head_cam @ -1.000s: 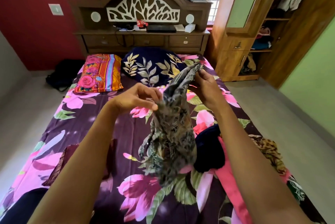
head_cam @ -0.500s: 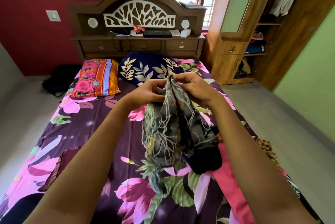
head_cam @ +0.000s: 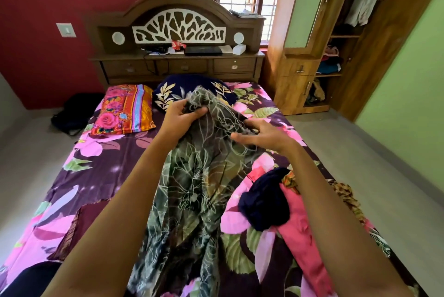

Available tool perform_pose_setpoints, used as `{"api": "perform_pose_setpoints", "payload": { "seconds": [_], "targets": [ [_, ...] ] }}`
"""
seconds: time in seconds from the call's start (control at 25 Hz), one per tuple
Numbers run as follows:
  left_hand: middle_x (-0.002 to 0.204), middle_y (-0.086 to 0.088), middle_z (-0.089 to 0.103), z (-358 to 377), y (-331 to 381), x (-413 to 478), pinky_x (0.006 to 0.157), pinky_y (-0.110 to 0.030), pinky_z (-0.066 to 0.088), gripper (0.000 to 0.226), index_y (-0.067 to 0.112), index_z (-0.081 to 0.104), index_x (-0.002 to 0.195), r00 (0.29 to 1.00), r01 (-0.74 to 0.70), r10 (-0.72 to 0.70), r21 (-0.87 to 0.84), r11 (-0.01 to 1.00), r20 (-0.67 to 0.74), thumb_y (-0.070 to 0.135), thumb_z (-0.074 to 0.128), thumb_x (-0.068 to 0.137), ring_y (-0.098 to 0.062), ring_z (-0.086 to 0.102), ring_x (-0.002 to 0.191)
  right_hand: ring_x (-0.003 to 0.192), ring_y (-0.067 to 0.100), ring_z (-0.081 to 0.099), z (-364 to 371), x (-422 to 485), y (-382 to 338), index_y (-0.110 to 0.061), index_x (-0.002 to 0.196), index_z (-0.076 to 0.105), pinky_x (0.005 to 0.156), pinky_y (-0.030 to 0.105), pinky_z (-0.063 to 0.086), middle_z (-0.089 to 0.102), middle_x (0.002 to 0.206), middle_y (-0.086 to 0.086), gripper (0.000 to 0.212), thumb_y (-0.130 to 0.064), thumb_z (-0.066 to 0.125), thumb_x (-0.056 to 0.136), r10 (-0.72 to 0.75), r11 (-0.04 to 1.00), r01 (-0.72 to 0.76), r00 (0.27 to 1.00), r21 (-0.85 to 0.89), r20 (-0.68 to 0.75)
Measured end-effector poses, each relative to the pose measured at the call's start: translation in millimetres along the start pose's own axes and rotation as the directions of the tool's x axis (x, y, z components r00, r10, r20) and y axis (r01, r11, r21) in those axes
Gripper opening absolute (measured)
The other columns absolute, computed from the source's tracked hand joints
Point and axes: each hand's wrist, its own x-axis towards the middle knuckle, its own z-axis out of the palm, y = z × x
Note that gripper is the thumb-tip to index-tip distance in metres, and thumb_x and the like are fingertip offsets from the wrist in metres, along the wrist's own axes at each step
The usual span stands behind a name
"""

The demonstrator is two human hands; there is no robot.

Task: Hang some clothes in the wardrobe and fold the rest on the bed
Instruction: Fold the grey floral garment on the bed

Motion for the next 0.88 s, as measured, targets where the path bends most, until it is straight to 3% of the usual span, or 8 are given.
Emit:
{"api": "perform_pose_setpoints", "payload": {
  "seconds": [0.04, 0.12, 0.28, 0.4, 0.52, 0.6, 0.72, 0.88],
  "targets": [
    [0.069, 0.010, 0.070, -4, 2, 0, 0.061, -0.015, 0.052, 0.012, 0.015, 0.066, 0.085, 1.000, -0.014, 0.013, -0.033, 0.999, -0.018, 0.003, 0.065, 0.085, 0.001, 0.066, 0.064, 0.091, 0.017, 0.068, 1, 0, 1, -0.011, 0.107, 0.064, 0.085, 0.036, 0.054, 0.070, 0.102, 0.005, 0.057, -0.050, 0.078, 0.068, 0.031, 0.999, -0.031, 0.999, -0.012, 0.008],
    [0.067, 0.013, 0.070, -13, 5, -1, 0.061, -0.016, 0.052, 0.015, 0.018, 0.066, 0.084, 0.999, -0.022, 0.021, -0.066, 0.998, -0.024, 0.003, 0.064, 0.085, -0.001, 0.066, 0.065, 0.084, 0.020, 0.067, 0, 1, 1, -0.004, 0.102, 0.066, 0.081, 0.037, 0.054, 0.070, 0.098, 0.015, 0.037, -0.029, 0.077, 0.077, -0.023, 1.000, 0.024, 0.997, 0.017, -0.069],
    [0.065, 0.016, 0.069, -32, 6, -1, 0.064, -0.015, 0.050, 0.023, 0.022, 0.064, 0.081, 0.994, -0.085, 0.091, 0.101, 0.991, -0.057, -0.001, 0.067, 0.081, 0.002, 0.064, 0.065, 0.072, 0.003, 0.062, -5, 0, -16, -0.015, 0.092, 0.069, 0.069, 0.020, 0.049, 0.069, 0.086, 0.000, 0.005, -0.015, 0.066, 0.087, -0.204, 0.979, 0.202, 0.965, -0.028, -0.165],
    [0.092, 0.006, 0.065, -46, 3, -2, 0.074, -0.021, 0.051, 0.049, 0.036, 0.052, 0.097, 0.983, -0.184, 0.170, 0.290, 0.939, 0.073, -0.007, 0.068, 0.078, -0.006, 0.062, 0.084, 0.081, -0.005, 0.054, -3, 9, -21, 0.000, 0.106, 0.067, 0.074, 0.012, 0.040, 0.066, 0.108, 0.021, 0.021, -0.011, 0.064, 0.089, -0.303, 0.928, 0.248, 0.936, -0.276, -0.178],
    [0.107, 0.001, 0.062, -51, 9, -7, 0.080, -0.018, 0.053, 0.071, 0.055, 0.047, 0.103, 0.930, -0.259, 0.144, 0.323, 0.910, 0.340, -0.010, 0.066, 0.078, -0.005, 0.062, 0.096, 0.104, 0.015, 0.058, -4, 10, -22, 0.005, 0.123, 0.058, 0.087, 0.016, 0.038, 0.057, 0.128, 0.023, 0.036, -0.010, 0.061, 0.091, -0.317, 0.915, 0.246, 0.929, -0.319, -0.193],
    [0.098, 0.006, 0.062, -51, 10, -6, 0.073, -0.014, 0.052, 0.065, 0.056, 0.057, 0.091, 0.904, -0.294, 0.126, 0.378, 0.878, 0.410, -0.007, 0.068, 0.078, 0.002, 0.062, 0.087, 0.101, 0.011, 0.053, -9, 8, -18, 0.006, 0.117, 0.061, 0.089, 0.023, 0.040, 0.062, 0.121, 0.020, 0.031, -0.008, 0.063, 0.089, -0.316, 0.918, 0.246, 0.928, -0.312, -0.196],
    [0.081, 0.008, 0.062, -50, 7, -3, 0.067, -0.015, 0.049, 0.044, 0.040, 0.064, 0.077, 0.915, -0.302, 0.127, 0.440, 0.846, 0.384, 0.000, 0.080, 0.068, 0.006, 0.061, 0.071, 0.093, 0.018, 0.061, -18, 0, -17, 0.001, 0.100, 0.070, 0.084, 0.034, 0.047, 0.068, 0.098, 0.012, 0.017, -0.006, 0.067, 0.085, -0.320, 0.901, 0.249, 0.934, -0.356, -0.158],
    [0.068, 0.007, 0.062, -45, 4, 0, 0.059, -0.011, 0.046, 0.030, 0.024, 0.064, 0.070, 0.931, -0.297, 0.130, 0.500, 0.814, 0.341, 0.013, 0.088, 0.056, 0.005, 0.058, 0.058, 0.097, 0.022, 0.064, -31, -9, -12, -0.003, 0.103, 0.071, 0.088, 0.032, 0.051, 0.069, 0.102, 0.011, 0.021, -0.006, 0.070, 0.083, -0.223, 0.920, 0.178, 0.970, -0.350, -0.092]
  ]
}}
